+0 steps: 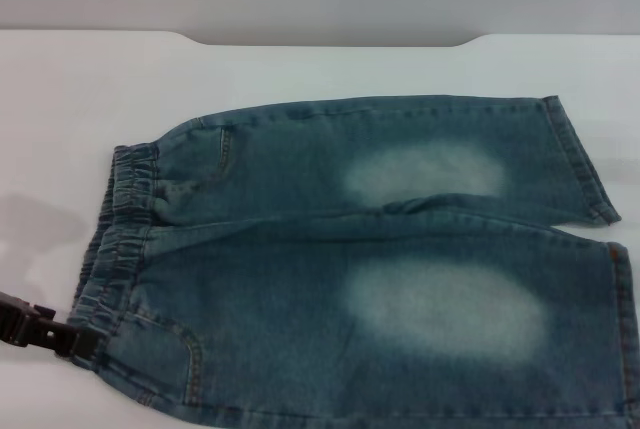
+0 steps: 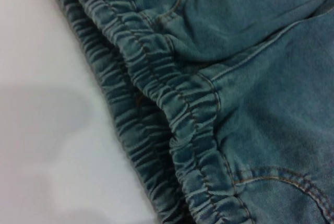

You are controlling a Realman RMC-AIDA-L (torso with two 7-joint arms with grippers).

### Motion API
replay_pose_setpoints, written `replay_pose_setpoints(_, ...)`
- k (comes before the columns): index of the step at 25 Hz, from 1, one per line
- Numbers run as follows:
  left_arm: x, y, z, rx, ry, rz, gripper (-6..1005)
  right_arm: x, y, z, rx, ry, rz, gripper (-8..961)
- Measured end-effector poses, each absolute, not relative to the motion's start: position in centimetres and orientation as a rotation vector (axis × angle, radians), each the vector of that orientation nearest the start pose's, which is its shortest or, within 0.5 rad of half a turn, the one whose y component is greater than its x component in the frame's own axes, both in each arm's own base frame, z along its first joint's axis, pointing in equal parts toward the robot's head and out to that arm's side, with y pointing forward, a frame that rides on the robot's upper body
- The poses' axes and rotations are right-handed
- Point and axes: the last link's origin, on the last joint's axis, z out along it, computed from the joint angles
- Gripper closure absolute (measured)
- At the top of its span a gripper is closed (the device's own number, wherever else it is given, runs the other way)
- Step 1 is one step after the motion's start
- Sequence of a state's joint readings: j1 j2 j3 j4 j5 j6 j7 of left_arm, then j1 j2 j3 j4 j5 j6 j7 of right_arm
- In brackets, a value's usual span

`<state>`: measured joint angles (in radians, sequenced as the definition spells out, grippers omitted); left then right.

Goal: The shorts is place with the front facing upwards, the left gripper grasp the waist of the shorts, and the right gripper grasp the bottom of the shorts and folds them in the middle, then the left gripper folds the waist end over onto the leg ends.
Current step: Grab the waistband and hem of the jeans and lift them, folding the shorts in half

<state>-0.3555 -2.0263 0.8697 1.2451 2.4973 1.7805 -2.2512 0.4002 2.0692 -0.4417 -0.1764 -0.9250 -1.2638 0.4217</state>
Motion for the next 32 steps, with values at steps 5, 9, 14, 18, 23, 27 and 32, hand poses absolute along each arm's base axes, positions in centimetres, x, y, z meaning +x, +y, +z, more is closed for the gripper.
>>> replay_pose_setpoints(5, -31.2, 28.1, 7.2, -2.507, -1.463, 0.221, 183, 36.7, 32.1, 6.5, -1.411, 0.521, 0.752, 626)
replay_pose_setpoints(9, -31.2, 28.2, 7.2, -2.507, -1.463, 0.220, 184, 36.8, 32.0, 6.5, -1.411, 0.522, 0.751, 626)
replay_pose_setpoints(14, -31.0, 28.3, 7.1, -2.512, -1.458, 0.219, 185, 36.8, 32.0, 6.4, -1.411, 0.523, 0.750, 627)
replay_pose_setpoints(18, -30.7, 28.4, 6.8, -2.527, -1.449, 0.222, 185, 36.8, 32.0, 6.5, -1.411, 0.522, 0.749, 627)
replay_pose_setpoints(23, -30.3, 28.7, 6.6, -2.543, -1.432, 0.227, 186, 36.8, 32.0, 6.5, -1.411, 0.521, 0.749, 627)
replay_pose_setpoints(27, -30.2, 28.8, 6.5, -2.548, -1.431, 0.226, 187, 36.8, 32.0, 6.6, -1.411, 0.519, 0.750, 628)
replay_pose_setpoints(32, -30.5, 28.7, 6.1, -2.553, -1.449, 0.251, 188, 36.8, 32.0, 6.6, -1.410, 0.519, 0.749, 628)
